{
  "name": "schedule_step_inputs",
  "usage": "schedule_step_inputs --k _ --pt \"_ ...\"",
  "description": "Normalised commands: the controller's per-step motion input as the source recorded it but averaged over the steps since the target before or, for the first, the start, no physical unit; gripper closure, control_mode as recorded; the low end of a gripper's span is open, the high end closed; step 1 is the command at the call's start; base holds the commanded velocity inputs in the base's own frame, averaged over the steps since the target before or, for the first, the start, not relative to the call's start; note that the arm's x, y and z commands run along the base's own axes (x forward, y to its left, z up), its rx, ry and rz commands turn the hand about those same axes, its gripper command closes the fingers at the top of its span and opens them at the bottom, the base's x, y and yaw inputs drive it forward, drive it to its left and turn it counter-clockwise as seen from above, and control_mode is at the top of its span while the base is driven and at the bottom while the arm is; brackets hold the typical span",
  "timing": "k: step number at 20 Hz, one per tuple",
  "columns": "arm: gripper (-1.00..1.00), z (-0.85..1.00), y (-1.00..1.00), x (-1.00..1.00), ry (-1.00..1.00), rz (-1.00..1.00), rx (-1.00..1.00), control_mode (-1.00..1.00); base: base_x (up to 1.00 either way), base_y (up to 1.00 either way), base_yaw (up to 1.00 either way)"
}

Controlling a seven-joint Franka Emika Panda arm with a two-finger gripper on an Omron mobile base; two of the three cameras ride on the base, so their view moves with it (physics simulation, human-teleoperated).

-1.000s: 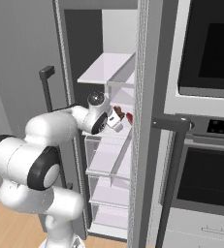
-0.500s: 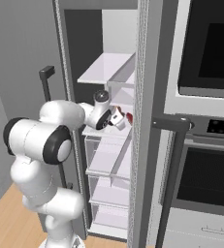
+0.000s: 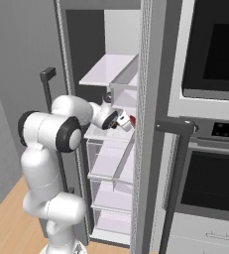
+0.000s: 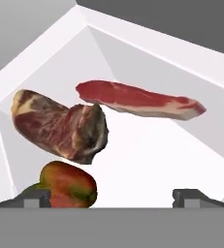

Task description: Place one bell pepper and one steak in each tupperware on the nearby counter, to pack two identical lunches.

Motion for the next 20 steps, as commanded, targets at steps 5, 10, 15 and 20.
schedule_step_inputs --k 5,10,15,20 --pt "-1.0 -0.18 -0.08 0.46 0.0 0.0 0.0 -1.0 0.0 0.0 0.0" --pt "-1.0 -0.14 -0.04 0.46 0.0 0.0 0.01 -1.0 0.0 0.0 0.0" --pt "-1.0 -0.17 0.0 0.46 0.0 0.0 0.0 -1.0 0.0 0.0 0.0" --pt "-1.0 -0.21 0.0 0.34 0.02 0.0 0.0 -1.0 0.0 0.0 0.0"
